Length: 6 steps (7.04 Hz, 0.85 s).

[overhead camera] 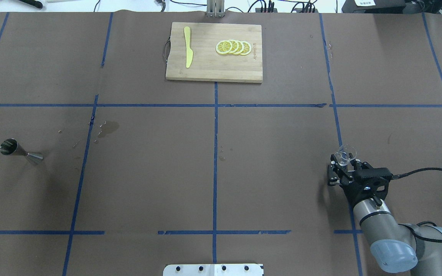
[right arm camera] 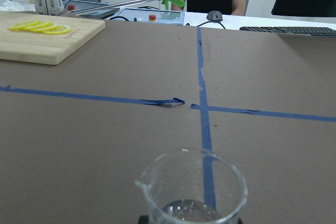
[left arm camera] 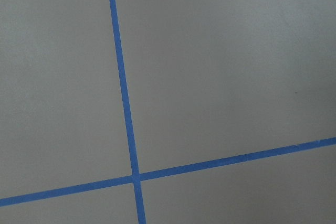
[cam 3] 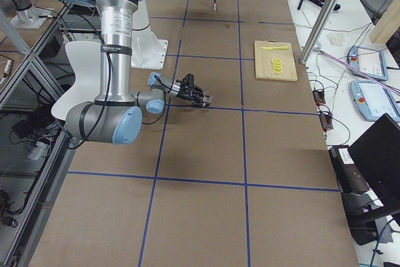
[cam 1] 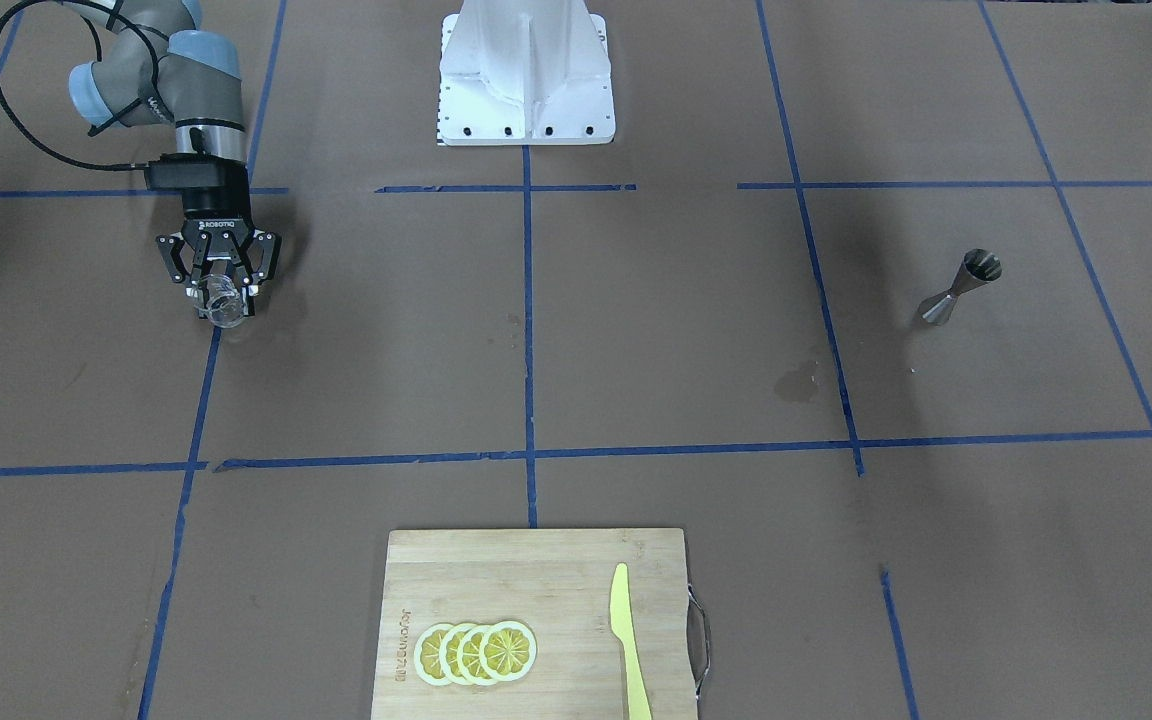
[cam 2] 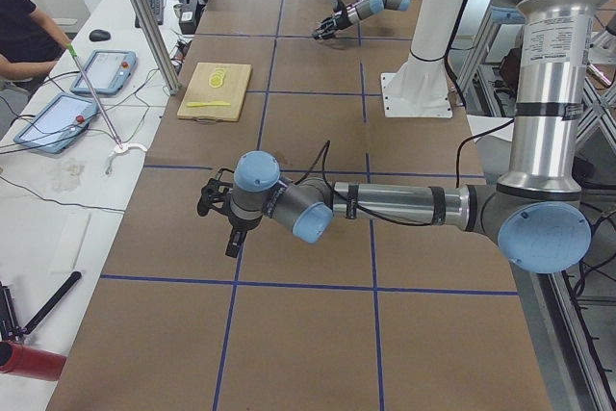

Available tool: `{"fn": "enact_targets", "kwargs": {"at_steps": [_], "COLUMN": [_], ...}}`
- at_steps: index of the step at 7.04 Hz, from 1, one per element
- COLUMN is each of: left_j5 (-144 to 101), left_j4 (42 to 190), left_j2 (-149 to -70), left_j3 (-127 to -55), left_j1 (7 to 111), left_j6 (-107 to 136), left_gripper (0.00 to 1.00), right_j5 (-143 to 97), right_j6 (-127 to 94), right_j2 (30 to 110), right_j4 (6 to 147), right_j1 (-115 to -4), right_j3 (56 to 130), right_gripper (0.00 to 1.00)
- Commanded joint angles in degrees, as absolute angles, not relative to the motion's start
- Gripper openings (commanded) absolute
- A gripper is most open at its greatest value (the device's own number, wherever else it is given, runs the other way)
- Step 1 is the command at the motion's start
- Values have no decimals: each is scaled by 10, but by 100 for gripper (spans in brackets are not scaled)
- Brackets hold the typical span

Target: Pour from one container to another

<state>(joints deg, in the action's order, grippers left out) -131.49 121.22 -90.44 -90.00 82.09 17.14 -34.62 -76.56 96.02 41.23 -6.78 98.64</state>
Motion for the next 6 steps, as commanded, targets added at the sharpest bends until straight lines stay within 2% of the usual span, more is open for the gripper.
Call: {"fn": "enact_targets", "kwargs": {"at_steps": [1,3,5,6], "left_j5": [-1315,-1315,-1315,-1315], "left_j4": [1213,1213,1213,1213], "left_j2": [-904,-903,-902,-902], "left_j3": [-903,-904,-908,-908], "left_j1": [821,821,821,821], "left_j6": [171,171,171,171], "left_gripper": [100,100,100,100], "right_j5": [-345,-346,-346,-345], "right_j6": [-773,-773,-773,-773], "right_j2": [982,987,987,987], "right_j4": [383,346,343,342], "right_j1": [-68,-67,-65,-66], "right_j3": [984,954,950,951], "right_gripper": [33,39,49,62]}}
